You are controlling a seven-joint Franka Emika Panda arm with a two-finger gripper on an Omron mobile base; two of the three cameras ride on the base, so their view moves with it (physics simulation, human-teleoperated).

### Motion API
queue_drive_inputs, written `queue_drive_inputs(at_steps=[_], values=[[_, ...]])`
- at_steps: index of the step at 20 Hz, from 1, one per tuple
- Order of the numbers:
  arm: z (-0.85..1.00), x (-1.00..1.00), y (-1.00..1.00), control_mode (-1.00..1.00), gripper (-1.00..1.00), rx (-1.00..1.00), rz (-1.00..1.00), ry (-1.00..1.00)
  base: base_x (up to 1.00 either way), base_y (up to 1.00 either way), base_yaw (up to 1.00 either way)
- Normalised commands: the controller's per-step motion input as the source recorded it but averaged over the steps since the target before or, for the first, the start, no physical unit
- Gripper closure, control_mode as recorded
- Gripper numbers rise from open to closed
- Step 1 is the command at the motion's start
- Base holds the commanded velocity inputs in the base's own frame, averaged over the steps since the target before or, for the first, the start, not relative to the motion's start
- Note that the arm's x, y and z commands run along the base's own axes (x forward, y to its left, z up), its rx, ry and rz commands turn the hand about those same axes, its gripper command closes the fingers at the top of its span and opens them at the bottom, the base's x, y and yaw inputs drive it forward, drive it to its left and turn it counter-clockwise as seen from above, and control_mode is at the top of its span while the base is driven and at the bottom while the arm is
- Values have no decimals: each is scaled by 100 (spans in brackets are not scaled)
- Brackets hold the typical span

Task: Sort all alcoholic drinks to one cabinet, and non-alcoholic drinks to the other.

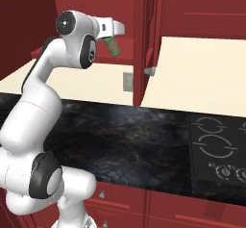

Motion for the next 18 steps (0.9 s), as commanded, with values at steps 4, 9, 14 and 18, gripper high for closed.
queue_drive_inputs(at_steps=[4, 9, 14, 18], values=[[-8, 23, -8, -100, 100, 0, 0, 0, 0, 0, 0], [-9, 23, -8, -100, 100, 0, 0, 0, 0, 0, 0], [-8, 24, -7, -100, 100, 0, 0, 0, 0, 0, 0], [-6, 24, -5, -100, 100, 0, 0, 0, 0, 0, 0]])
